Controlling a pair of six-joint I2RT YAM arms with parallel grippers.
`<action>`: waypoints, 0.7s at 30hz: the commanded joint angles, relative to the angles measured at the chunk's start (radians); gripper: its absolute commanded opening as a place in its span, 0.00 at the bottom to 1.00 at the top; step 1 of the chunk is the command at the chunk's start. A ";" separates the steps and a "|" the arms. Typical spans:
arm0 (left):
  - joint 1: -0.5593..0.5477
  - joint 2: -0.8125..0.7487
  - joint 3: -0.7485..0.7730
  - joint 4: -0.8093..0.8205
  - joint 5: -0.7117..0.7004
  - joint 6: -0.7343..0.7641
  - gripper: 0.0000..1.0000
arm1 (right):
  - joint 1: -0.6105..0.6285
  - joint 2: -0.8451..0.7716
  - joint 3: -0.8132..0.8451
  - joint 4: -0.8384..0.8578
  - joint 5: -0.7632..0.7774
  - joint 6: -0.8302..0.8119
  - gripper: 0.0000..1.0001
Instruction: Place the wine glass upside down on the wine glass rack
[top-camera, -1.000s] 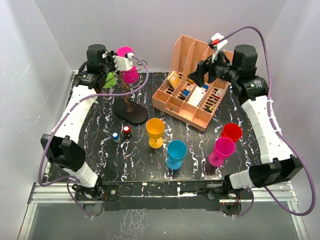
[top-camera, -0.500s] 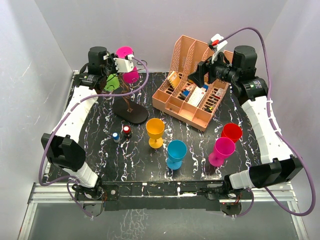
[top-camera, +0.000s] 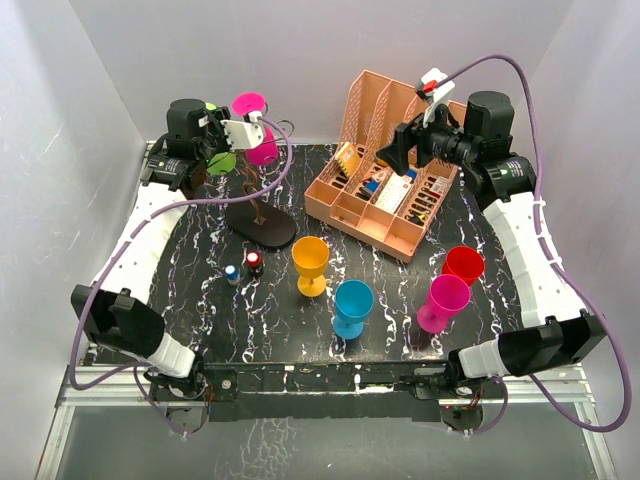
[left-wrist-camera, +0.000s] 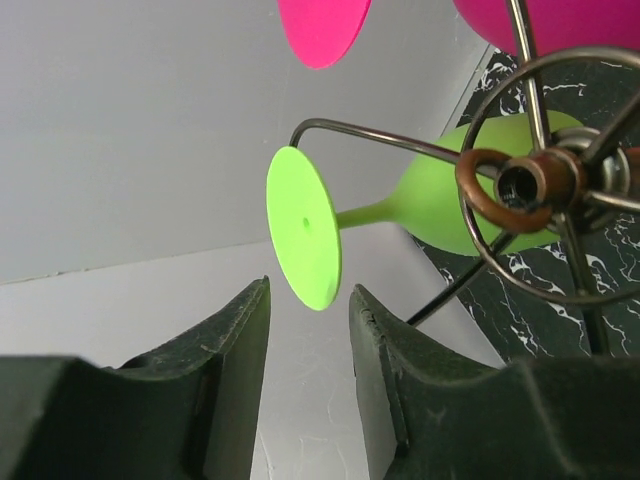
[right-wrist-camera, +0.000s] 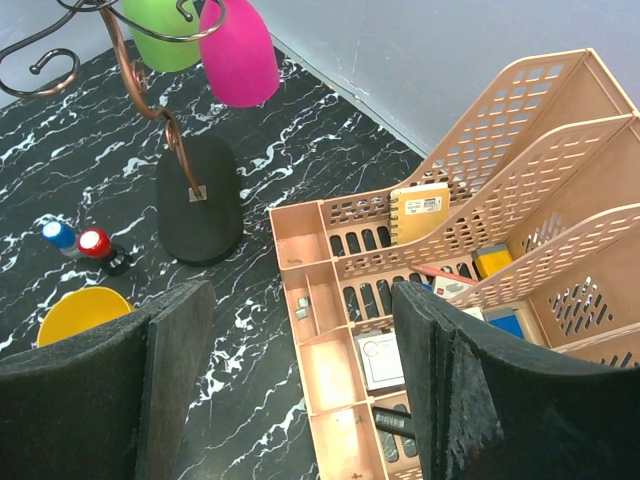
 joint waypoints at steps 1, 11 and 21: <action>-0.004 -0.076 -0.014 0.000 0.032 -0.036 0.38 | -0.003 -0.023 0.006 0.026 0.011 -0.027 0.79; -0.005 -0.134 0.018 -0.093 0.105 -0.133 0.57 | 0.035 -0.010 -0.063 -0.030 0.004 -0.073 0.78; -0.004 -0.213 0.131 -0.247 0.249 -0.388 0.77 | 0.283 0.048 -0.147 -0.050 0.115 -0.111 0.74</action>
